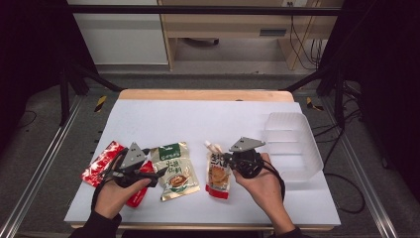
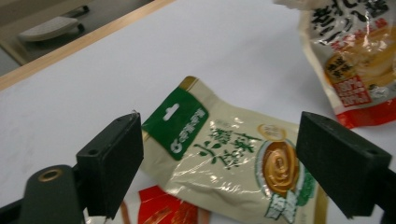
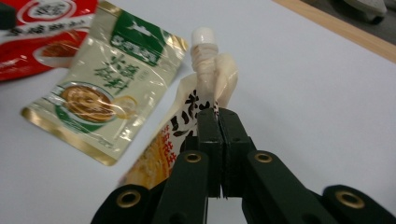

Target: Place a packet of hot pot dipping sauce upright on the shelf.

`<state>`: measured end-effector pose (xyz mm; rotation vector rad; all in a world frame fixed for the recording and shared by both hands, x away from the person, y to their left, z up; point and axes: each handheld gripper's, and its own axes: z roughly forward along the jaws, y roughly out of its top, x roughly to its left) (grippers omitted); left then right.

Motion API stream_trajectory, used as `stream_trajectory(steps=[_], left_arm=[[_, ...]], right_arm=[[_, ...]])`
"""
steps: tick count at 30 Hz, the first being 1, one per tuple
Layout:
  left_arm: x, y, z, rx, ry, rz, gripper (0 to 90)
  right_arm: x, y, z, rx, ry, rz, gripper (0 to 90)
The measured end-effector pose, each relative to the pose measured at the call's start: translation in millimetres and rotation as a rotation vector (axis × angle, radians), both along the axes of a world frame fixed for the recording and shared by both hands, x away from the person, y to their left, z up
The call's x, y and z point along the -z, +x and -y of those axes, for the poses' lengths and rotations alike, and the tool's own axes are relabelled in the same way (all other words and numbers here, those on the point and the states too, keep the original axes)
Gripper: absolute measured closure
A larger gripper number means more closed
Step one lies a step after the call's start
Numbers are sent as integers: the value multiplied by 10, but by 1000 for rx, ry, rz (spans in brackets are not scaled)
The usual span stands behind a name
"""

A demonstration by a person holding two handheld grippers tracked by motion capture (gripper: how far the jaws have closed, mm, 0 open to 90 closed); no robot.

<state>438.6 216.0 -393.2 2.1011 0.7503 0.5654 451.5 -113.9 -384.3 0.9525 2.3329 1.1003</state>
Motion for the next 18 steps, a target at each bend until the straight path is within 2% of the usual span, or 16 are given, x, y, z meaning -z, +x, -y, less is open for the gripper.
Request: stream_trajectory(steps=[1,2,4,9,12,13,16,17,18], left_arm=[[-33,3,65,33,-7,-6,171],[-33,3,65,33,-7,-6,175],[-94,25,169,89,-16,-18,186],[-183,80,348,176,0,-32,222],[-214,113,430,211,5,-35,234],[-233,147,491,229,28,-34,244],[-271,195,571,268,36,-40,268],[-271,195,571,268,36,-40,275],[-297,226,602,284,19,-45,290]], right_arm=[[-66,-32,-37,-34,7,13,898],[-66,-32,-37,-34,7,13,898],[-133,-70,-96,-73,-2,28,898],[-208,-153,-187,-143,-3,49,899],[-229,-177,-208,-167,3,54,899],[-256,-201,-214,-194,13,64,899],[-289,-217,-211,-215,25,68,899],[-289,-217,-211,-215,25,68,899],[-304,-228,-211,-234,35,68,899]])
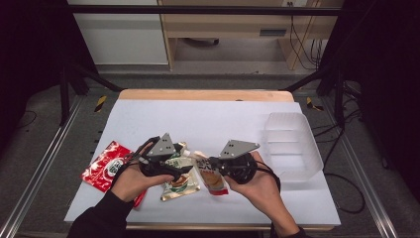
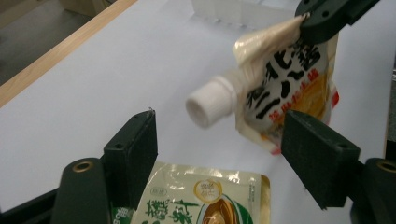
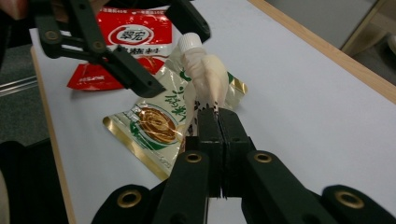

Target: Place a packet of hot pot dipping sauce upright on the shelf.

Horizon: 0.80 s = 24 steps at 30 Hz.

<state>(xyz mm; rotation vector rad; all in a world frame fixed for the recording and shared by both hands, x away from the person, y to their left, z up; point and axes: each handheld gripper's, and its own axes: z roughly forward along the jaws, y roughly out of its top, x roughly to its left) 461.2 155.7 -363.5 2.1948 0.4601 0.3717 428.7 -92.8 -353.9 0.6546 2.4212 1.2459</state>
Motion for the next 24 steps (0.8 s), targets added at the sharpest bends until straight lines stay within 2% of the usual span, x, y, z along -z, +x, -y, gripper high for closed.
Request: stream_trajectory(steps=[5,6,9,14,17,24], left_arm=[[-6,65,47,44,-18,-32,384],[-11,74,55,60,-43,-56,417],[-25,94,57,57,-22,-63,500],[-83,72,57,63,-39,-66,616],[-107,59,73,71,-38,-71,651],[-179,48,127,79,-27,-82,707]], right_arm=[[-9,-17,-21,-37,19,7,899],[-10,-19,-25,-38,20,9,899],[-11,-14,-15,-44,34,16,899],[-7,-2,32,-32,44,21,898],[-5,4,76,-20,60,20,898],[11,16,110,4,50,33,896]])
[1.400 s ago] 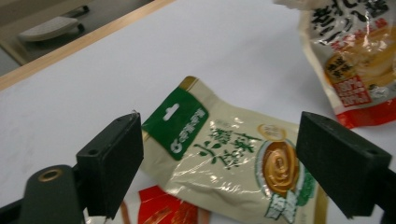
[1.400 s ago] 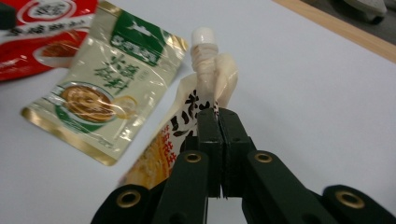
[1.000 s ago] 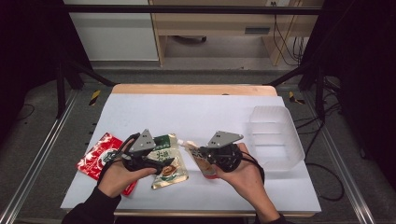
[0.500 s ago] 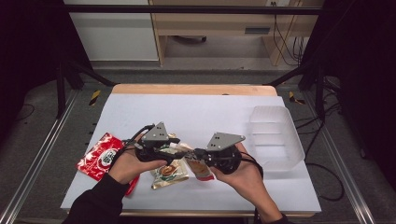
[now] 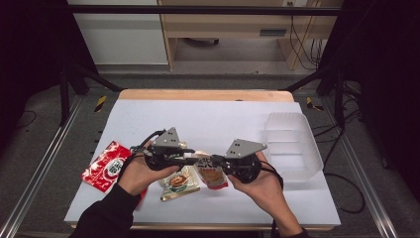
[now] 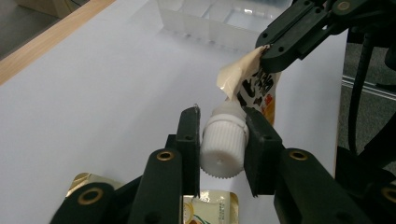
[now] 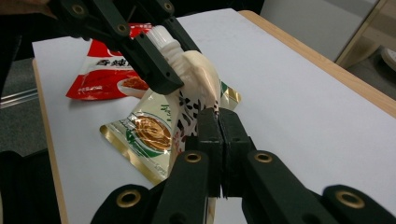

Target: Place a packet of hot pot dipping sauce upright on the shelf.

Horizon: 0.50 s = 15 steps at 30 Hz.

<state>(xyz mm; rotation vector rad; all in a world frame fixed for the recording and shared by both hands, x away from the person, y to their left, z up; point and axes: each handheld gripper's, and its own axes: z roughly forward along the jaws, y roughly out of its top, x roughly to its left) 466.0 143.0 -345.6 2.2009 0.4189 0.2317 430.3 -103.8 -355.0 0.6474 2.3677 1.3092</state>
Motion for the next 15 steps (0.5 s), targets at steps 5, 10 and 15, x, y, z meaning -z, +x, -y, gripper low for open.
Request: stream_trajectory(steps=[5,10,15], left_arm=[[-66,-11,43,12,22,4,716],[-111,-7,112,37,67,-9,721],[-133,-5,168,64,81,-20,729]], right_arm=[[8,5,33,6,9,-3,895],[32,-10,79,10,11,-11,891],[98,-11,112,-1,-9,-34,880]])
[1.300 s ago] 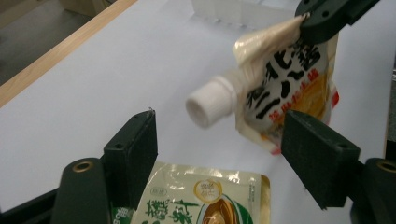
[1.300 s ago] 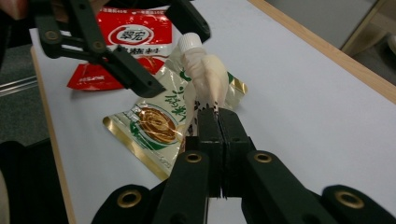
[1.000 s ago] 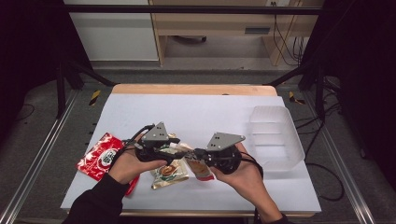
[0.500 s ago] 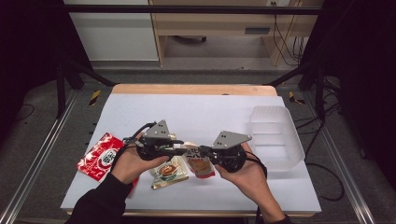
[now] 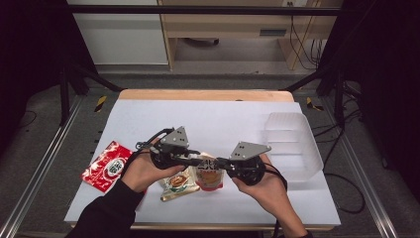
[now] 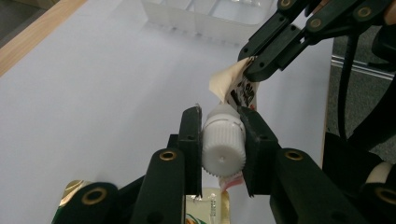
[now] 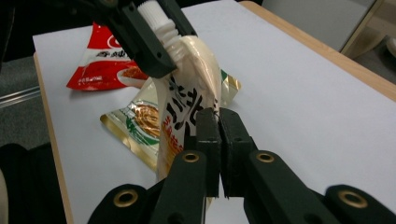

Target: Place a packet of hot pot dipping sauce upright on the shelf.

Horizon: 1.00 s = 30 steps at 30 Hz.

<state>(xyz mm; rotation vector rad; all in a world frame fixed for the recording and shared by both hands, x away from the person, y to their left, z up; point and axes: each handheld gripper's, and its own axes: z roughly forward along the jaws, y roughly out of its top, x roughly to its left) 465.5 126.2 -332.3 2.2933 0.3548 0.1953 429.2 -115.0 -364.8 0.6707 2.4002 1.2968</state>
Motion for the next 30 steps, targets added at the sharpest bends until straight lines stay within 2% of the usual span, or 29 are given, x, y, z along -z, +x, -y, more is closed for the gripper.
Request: stream_trajectory(steps=[6,9,14,15,17,20,21,22,23,25,27,28,30], left_arm=[[-58,-9,80,27,28,0,733],[-126,-17,124,45,48,19,734],[-190,-41,161,42,61,30,734],[-222,-42,175,53,82,35,734],[-247,-40,184,62,95,41,735],[-269,-27,177,67,99,48,735],[-289,-14,156,63,94,49,735],[-289,-14,156,63,94,49,735],[-294,-11,147,59,84,48,735],[-307,-6,139,64,100,51,735],[-299,-4,150,71,103,55,735],[-299,-4,150,71,103,55,735],[-286,-3,167,77,109,48,735]], right_arm=[[3,-4,42,-3,-17,-9,867],[-31,-9,64,-8,-31,-8,860],[-74,-24,69,-9,-45,-6,863],[-89,-30,68,-11,-51,-6,855],[-98,-30,75,-8,-68,-6,831],[-109,-16,100,-6,-93,-11,787],[-125,8,125,-8,-123,-21,692],[-132,15,126,-6,-135,-18,647],[-132,15,126,-6,-135,-18,647],[-188,53,114,-8,-210,-17,496],[-220,74,98,-23,-241,-1,421],[-220,74,98,-23,-241,-1,421],[-288,110,72,-36,-291,28,358]])
